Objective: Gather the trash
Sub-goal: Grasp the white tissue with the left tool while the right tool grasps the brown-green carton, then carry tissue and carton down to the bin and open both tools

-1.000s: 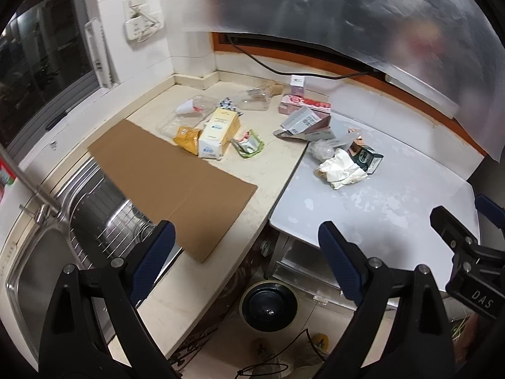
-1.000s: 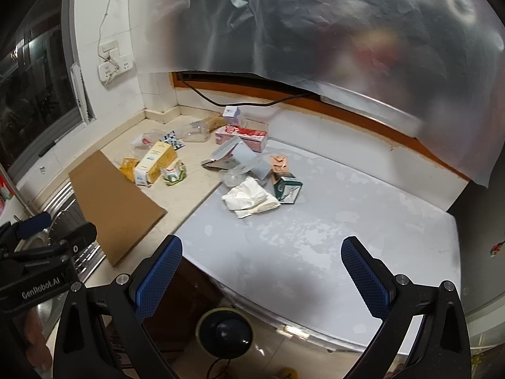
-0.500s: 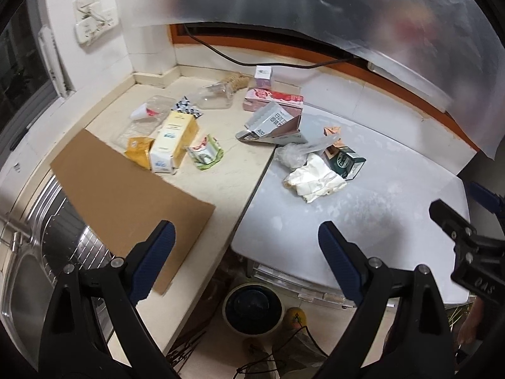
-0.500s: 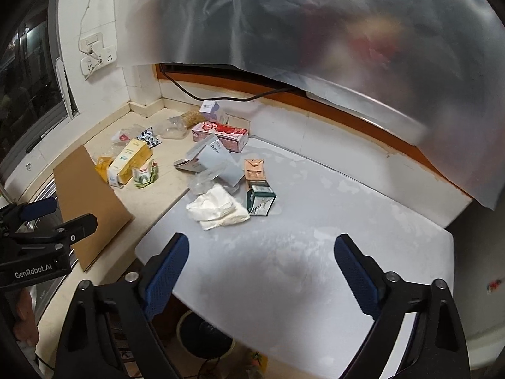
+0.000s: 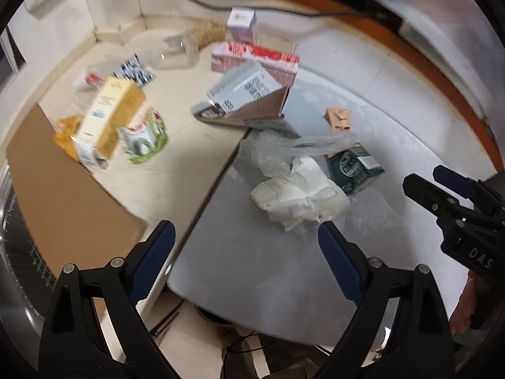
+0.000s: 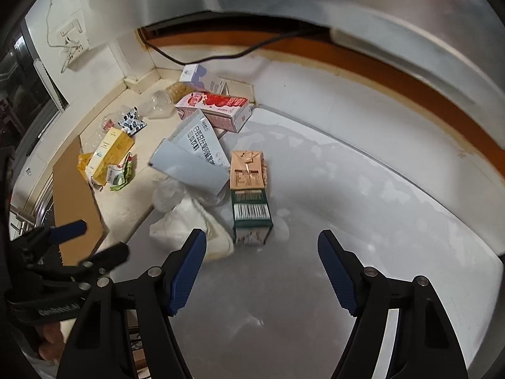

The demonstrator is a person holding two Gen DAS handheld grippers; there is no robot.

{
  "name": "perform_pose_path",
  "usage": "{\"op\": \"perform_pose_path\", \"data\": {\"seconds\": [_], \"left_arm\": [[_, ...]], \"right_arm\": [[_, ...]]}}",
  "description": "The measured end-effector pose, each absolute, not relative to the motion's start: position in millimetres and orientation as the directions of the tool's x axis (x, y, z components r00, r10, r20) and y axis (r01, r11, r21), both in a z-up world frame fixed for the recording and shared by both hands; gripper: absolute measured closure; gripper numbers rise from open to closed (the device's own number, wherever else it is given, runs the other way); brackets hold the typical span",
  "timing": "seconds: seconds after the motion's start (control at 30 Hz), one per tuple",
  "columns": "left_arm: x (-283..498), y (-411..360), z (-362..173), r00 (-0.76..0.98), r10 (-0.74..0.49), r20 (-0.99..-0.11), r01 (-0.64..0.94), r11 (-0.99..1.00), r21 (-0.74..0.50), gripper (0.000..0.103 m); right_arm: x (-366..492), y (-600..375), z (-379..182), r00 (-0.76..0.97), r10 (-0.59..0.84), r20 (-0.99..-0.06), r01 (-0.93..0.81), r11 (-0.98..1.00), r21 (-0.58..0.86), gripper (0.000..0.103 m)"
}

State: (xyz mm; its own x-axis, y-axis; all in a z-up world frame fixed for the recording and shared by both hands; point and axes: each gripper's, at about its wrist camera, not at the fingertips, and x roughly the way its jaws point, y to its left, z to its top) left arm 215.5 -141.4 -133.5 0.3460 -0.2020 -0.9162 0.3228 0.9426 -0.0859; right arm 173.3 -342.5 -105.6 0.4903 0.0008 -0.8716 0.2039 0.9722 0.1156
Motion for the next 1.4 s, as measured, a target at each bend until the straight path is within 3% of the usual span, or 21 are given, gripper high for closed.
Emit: {"op": "perform_pose_path", "data": {"seconds": [0.33,0.63,0.8,0.83,0.9,1.07,1.4], "left_arm": [[253.6,-153.5,-182.4,0.265,-0.189,-0.945,0.232,0.964,-0.128,0.012],[264.8,-158.8,-205.6,0.224,-0.206,-0.953,0.195,0.967,-0.163,0.018],[265.4,-166.8,-210.2,0.215,-0.234,-0.948,0.199,0.961,-0.193,0.033],[265.1,-168.1,-210.6,0.213,-0.243,-0.946,0.199,0.959,-0.201,0.036],[262.9,-170.3,-209.8,0.206,-0.282,-0.937,0.211,0.948,-0.239,0.06],[251.1,-179.4,-200.3,0.242,-0.276,-0.93,0.247,0.945,-0.217,0.079],[215.4,-162.9,-164.0,0.283,-0.288,-0.915,0.251,0.943,-0.22,0.086]], "right_arm": [[237.7,-338.7,-163.1,0.43,0.088,-0.899,0.141,0.976,0.163,0.034],[257.1,-342.8,-195.5,0.386,0.148,-0.911,0.135,0.967,0.214,0.044],[258.5,-347.0,-208.0,0.36,0.2,-0.911,0.137,0.955,0.264,0.057],[259.3,-346.5,-210.6,0.355,0.213,-0.91,0.137,0.951,0.276,0.063],[257.5,-348.1,-211.9,0.356,0.223,-0.907,0.138,0.948,0.287,0.065],[250.0,-353.9,-210.3,0.395,0.211,-0.894,0.15,0.946,0.289,0.065],[206.0,-371.5,-186.6,0.446,0.213,-0.869,0.178,0.931,0.32,0.065]]}}
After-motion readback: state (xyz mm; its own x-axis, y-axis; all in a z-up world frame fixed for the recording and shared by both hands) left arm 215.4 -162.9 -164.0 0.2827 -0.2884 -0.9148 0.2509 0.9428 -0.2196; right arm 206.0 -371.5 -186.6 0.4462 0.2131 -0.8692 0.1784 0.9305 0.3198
